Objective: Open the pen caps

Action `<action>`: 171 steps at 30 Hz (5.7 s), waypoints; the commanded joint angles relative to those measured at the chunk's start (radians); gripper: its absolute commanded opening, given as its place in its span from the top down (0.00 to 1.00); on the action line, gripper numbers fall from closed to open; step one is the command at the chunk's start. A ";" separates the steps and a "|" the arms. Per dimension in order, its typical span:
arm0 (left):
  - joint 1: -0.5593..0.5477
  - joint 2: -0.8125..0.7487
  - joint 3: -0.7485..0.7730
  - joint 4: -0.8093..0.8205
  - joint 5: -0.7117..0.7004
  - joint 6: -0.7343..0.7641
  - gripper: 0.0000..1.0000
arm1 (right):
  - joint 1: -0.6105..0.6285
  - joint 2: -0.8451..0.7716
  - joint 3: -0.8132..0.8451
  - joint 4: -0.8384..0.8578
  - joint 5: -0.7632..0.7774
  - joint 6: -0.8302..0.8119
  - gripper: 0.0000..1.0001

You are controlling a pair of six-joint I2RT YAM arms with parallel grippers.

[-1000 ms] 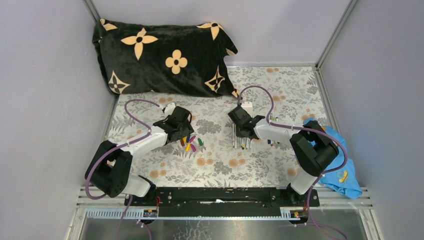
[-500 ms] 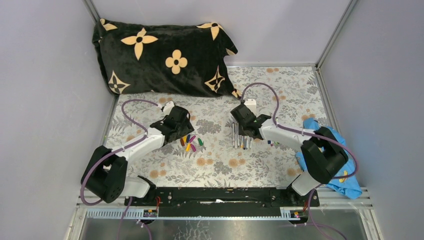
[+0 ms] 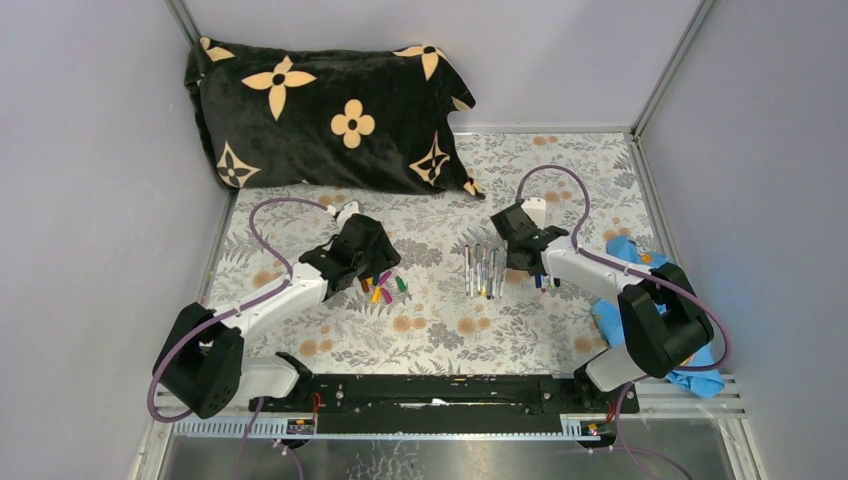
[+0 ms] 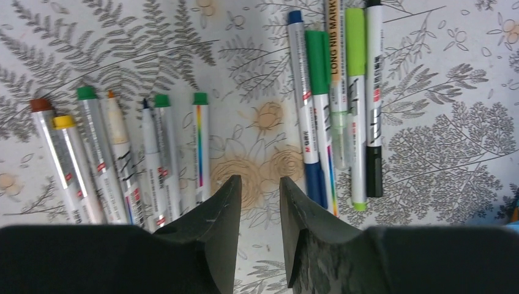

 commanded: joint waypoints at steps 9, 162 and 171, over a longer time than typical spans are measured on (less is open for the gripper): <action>-0.039 0.006 -0.006 0.075 0.033 0.028 0.38 | -0.100 0.063 0.015 0.049 0.017 -0.079 0.64; -0.415 0.122 -0.380 0.889 0.358 -0.293 1.00 | 0.240 -0.199 0.078 0.342 -0.144 0.162 1.00; -0.484 0.079 -0.409 0.869 0.298 -0.320 1.00 | 0.229 -0.177 0.102 0.461 -0.046 0.111 1.00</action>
